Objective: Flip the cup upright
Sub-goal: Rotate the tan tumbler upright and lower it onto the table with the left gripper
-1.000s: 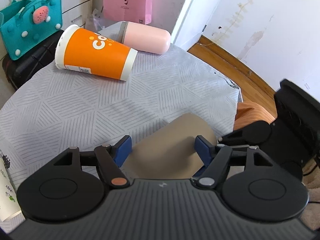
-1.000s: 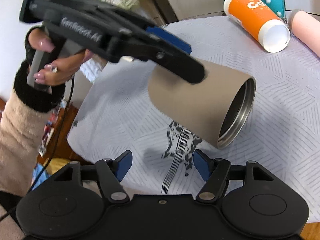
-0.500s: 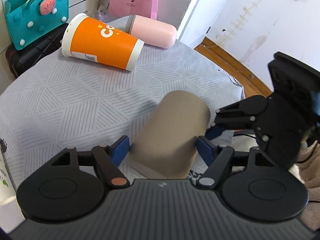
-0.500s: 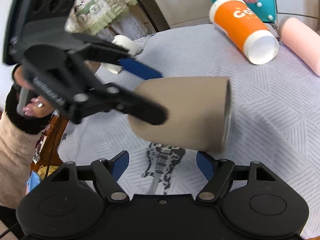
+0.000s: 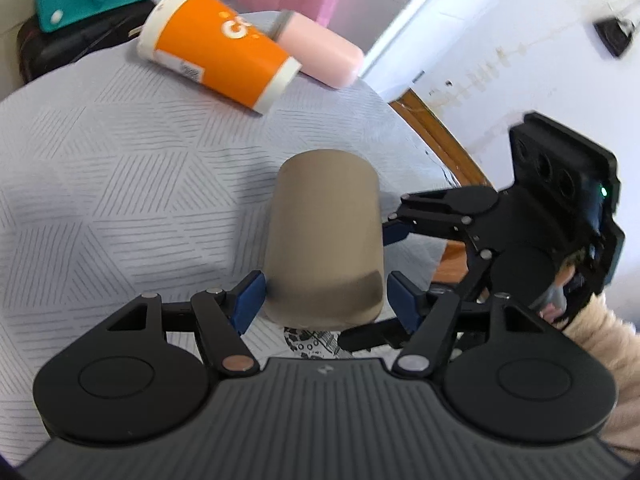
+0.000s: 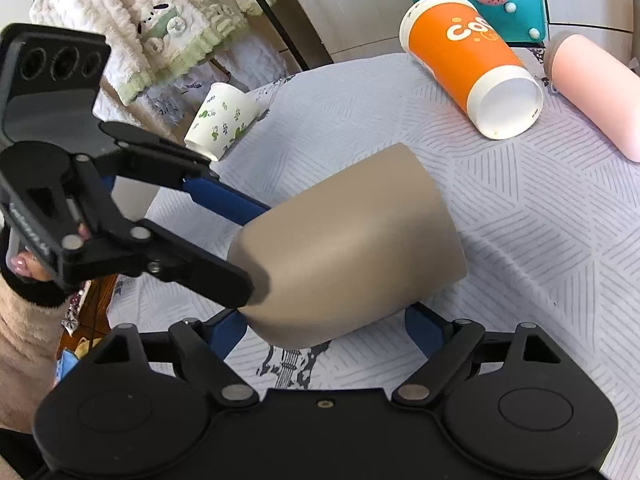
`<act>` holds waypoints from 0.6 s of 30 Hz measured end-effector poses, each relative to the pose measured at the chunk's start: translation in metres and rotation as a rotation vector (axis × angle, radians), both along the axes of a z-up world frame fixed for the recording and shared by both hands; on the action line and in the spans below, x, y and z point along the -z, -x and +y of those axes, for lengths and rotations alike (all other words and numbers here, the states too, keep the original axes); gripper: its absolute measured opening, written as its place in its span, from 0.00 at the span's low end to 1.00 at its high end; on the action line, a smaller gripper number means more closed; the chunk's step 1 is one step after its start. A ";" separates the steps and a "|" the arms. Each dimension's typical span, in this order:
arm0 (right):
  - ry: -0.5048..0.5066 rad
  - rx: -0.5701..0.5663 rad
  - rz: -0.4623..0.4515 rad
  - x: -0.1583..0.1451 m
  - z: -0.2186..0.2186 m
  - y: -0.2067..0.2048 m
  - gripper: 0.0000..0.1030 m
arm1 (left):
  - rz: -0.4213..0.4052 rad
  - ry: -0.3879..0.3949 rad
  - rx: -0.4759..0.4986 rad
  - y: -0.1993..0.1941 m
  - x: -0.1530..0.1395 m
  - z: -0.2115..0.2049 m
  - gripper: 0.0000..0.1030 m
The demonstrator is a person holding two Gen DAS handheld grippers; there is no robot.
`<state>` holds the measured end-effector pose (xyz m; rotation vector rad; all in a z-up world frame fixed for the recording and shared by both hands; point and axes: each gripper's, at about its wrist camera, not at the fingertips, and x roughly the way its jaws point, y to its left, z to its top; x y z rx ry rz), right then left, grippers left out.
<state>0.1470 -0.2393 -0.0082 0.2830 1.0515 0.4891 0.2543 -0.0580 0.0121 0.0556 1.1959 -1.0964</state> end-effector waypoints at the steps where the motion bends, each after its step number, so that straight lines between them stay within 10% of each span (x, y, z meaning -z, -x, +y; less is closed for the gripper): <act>1: -0.001 -0.002 0.001 0.000 0.000 -0.001 0.87 | 0.003 0.006 -0.008 -0.001 0.001 0.000 0.64; 18: 0.045 -0.048 -0.003 -0.003 -0.005 -0.008 0.88 | 0.033 0.062 -0.133 0.007 0.001 0.000 0.64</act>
